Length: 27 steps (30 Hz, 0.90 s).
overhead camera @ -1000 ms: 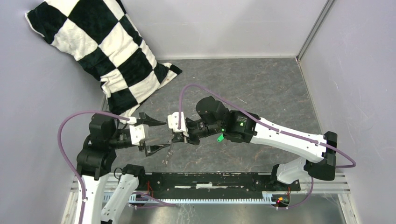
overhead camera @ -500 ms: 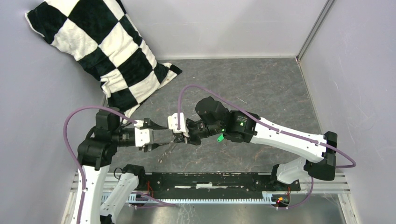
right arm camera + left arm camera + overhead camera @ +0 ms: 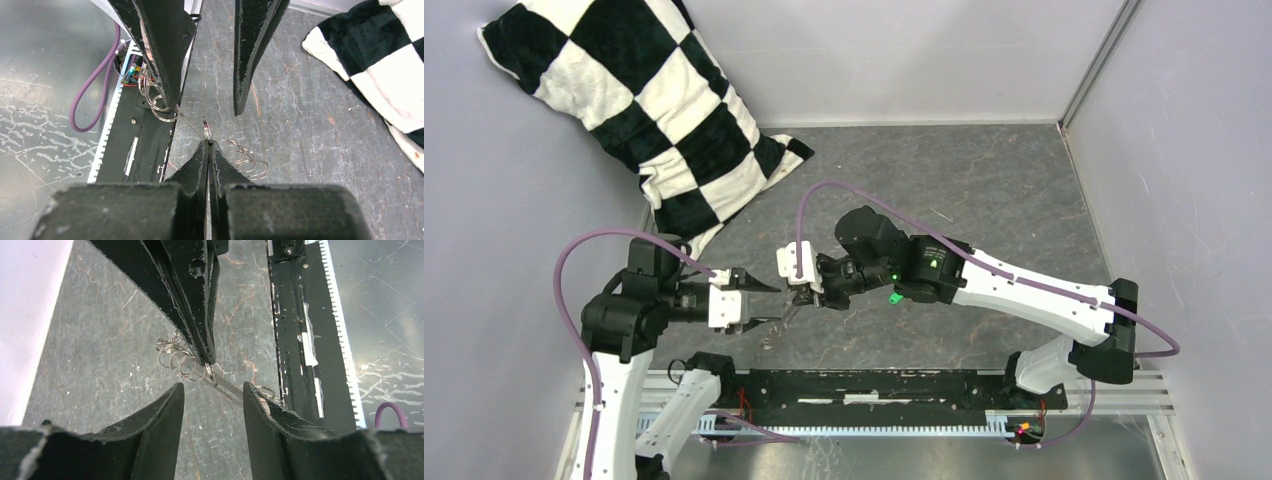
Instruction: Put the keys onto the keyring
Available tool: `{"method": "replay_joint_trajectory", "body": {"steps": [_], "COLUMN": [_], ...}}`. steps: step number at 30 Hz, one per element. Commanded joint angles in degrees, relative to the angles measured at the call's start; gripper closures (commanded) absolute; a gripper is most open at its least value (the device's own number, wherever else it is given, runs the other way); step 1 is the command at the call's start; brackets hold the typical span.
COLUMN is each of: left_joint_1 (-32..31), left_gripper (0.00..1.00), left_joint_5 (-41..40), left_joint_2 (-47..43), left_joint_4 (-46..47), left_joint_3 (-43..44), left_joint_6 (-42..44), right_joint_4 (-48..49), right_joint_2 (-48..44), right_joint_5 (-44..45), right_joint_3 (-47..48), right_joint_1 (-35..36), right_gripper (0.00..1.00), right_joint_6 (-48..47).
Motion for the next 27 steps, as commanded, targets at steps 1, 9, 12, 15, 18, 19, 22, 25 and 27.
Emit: {"method": "replay_joint_trajectory", "body": {"steps": [1,9,12,15,18,19,22,25,27], "left_joint_1": [0.05,0.05,0.05,0.05,0.05,0.05,0.05,0.05,0.05], "left_gripper": [0.48,0.58,0.59,0.6,0.61,0.61,0.61,0.64,0.67], "left_joint_5": [2.2,0.85,0.19,0.08,0.25,0.24,0.57,0.06,-0.41], "left_joint_2": [1.06,-1.87,-2.65,-2.82,-2.68,-2.68,-2.94,-3.46,-3.45], "left_joint_4": [-2.86,6.09,6.34,6.25,6.22,6.19,6.17,6.18,6.17], "left_joint_3": [1.97,-2.17,-2.84,-3.06,-3.08,-3.15,-3.72,-4.06,-3.81], "left_joint_6": [3.54,-2.27,-2.38,-2.45,-2.78,-2.84,-2.41,-1.28,-1.42], "right_joint_4": [2.07,2.58,2.73,2.59,2.61,2.72,3.39,3.2,2.85], "right_joint_2": [0.34,1.47,1.59,2.17,2.71,2.8,3.3,3.4,3.1], "right_joint_5": [-0.34,-1.49,-1.68,-1.98,-2.72,-3.0,-3.49,-3.64,-3.55], "right_joint_3": [3.08,3.64,3.94,4.95,5.79,5.95,6.57,6.81,6.5], "right_joint_1": [-0.05,0.07,0.06,0.09,0.06,0.03,0.15,0.22,0.21], "right_gripper": [0.99,0.99,0.99,0.99,0.99,0.99,0.99,0.99,0.99], "right_joint_6": [0.11,1.59,1.68,1.67,1.67,1.76,2.11,1.87,1.61]}}
